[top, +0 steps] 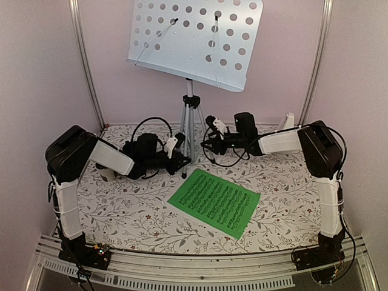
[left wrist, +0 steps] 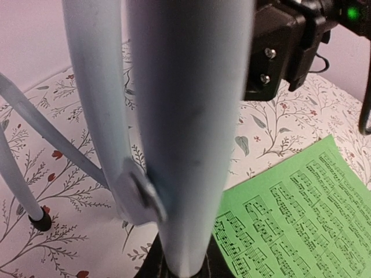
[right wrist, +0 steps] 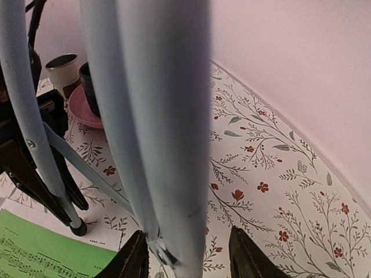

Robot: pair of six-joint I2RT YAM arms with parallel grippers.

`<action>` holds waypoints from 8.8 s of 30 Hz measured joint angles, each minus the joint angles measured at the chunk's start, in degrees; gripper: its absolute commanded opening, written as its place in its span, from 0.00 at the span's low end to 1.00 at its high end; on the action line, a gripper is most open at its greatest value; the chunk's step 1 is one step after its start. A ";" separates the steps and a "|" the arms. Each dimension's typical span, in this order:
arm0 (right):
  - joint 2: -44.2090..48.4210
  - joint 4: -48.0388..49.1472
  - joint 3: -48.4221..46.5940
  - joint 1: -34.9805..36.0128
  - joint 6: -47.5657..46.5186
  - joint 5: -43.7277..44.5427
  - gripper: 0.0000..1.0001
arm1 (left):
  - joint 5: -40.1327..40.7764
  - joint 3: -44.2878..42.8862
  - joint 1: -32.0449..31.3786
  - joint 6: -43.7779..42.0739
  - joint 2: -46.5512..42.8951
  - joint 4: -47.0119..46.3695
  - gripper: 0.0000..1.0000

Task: Set up the instrument practice props

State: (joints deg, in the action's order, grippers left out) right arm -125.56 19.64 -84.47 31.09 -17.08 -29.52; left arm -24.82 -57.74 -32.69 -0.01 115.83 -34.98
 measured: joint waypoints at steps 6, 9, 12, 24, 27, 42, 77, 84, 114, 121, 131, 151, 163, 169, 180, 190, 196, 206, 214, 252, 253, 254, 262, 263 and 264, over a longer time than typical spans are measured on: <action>-0.46 -2.82 -1.22 0.92 -3.23 0.52 0.13 | -0.02 -0.46 0.39 -0.66 -0.07 1.05 0.00; -0.44 -3.23 -1.16 1.27 -3.28 -1.46 0.04 | 0.09 -0.52 0.76 -0.92 -0.76 2.54 0.00; -0.33 -3.37 -1.03 1.66 -3.52 -2.12 0.00 | 0.87 -0.37 1.81 -2.62 -1.77 4.48 0.00; 1.81 -3.78 1.42 4.24 -3.30 1.81 0.00 | 3.43 4.76 3.26 -5.31 -7.37 7.41 0.00; 2.64 -3.48 2.58 4.83 -3.26 3.56 0.00 | 3.50 5.46 3.78 -5.99 -8.26 8.15 0.00; 7.48 -2.73 9.46 3.28 -5.51 7.89 0.00 | 4.76 7.85 4.83 -7.30 -9.16 6.71 0.00; 7.91 -7.93 9.44 -1.73 -13.77 12.50 0.42 | 3.15 1.95 4.55 -3.67 -5.07 6.80 0.47; 6.23 -8.59 7.89 -1.38 -14.14 15.47 0.12 | 3.72 -2.01 3.48 -4.37 -2.01 7.78 0.19; 10.25 -6.45 14.36 0.20 -13.99 24.04 0.00 | 8.41 5.20 2.51 -6.49 -9.68 12.87 0.00; 10.95 -6.58 15.39 -1.16 -16.00 22.34 0.00 | 8.37 6.23 2.51 -6.40 -10.51 13.14 0.00; 10.95 -8.31 14.67 -1.33 -16.46 21.46 0.20 | 9.77 5.95 1.77 -6.43 -10.51 13.64 0.00; 24.96 -11.63 20.33 3.23 -11.41 32.70 0.69 | 13.66 5.88 2.14 -1.92 -11.65 18.32 0.58; 20.50 -16.76 16.76 12.28 1.49 23.34 0.70 | 18.29 16.26 1.95 7.52 -24.74 18.25 0.54; 19.61 -19.41 16.76 12.50 5.38 20.02 0.71 | 21.38 22.01 0.98 12.92 -27.06 21.53 0.52; 21.66 -22.12 16.76 9.55 7.04 17.99 0.72 | 24.41 22.10 -5.03 17.73 -23.41 27.32 0.41; 27.78 -23.04 17.09 1.92 8.46 18.25 0.73 | 24.02 19.58 -13.18 19.21 -19.08 24.68 0.33; 28.76 -23.17 17.88 0.17 8.52 18.18 0.73 | 21.33 16.98 -20.15 21.81 -16.79 24.11 0.36; 27.36 -21.18 19.41 -1.53 7.43 15.13 0.71 | 19.71 20.06 -17.35 21.11 -25.83 23.37 0.53; 18.67 -19.12 14.73 -1.49 1.36 10.62 0.71 | 18.88 12.55 -3.30 10.64 -24.98 24.20 0.58; 11.04 -15.34 10.25 -2.60 -12.02 8.20 0.00 | 10.95 5.84 0.94 -4.20 -14.43 21.44 0.00; 11.17 -15.28 10.49 -2.80 -12.33 7.85 0.00 | 10.97 6.27 0.57 -3.93 -14.62 21.00 0.00; 11.30 -15.23 10.71 -3.02 -12.63 7.58 0.00 | 11.17 6.62 0.13 -3.58 -14.75 20.63 0.00; 11.43 -15.39 10.93 -4.94 -14.60 5.60 0.00 | 15.32 8.02 -6.34 3.50 -14.88 17.49 0.00; 11.43 -15.39 10.93 -5.18 -14.82 5.38 0.00 | 16.44 8.15 -7.54 5.01 -14.88 17.05 0.00; 11.43 -15.47 10.91 -5.46 -15.15 5.05 0.00 | 17.55 8.35 -8.81 6.75 -14.88 16.48 0.00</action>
State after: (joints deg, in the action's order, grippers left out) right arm -114.13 4.16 -73.56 25.63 -32.23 -24.47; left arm -7.27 -49.39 -41.50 6.74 100.95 -18.50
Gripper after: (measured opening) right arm 0.107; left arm 0.130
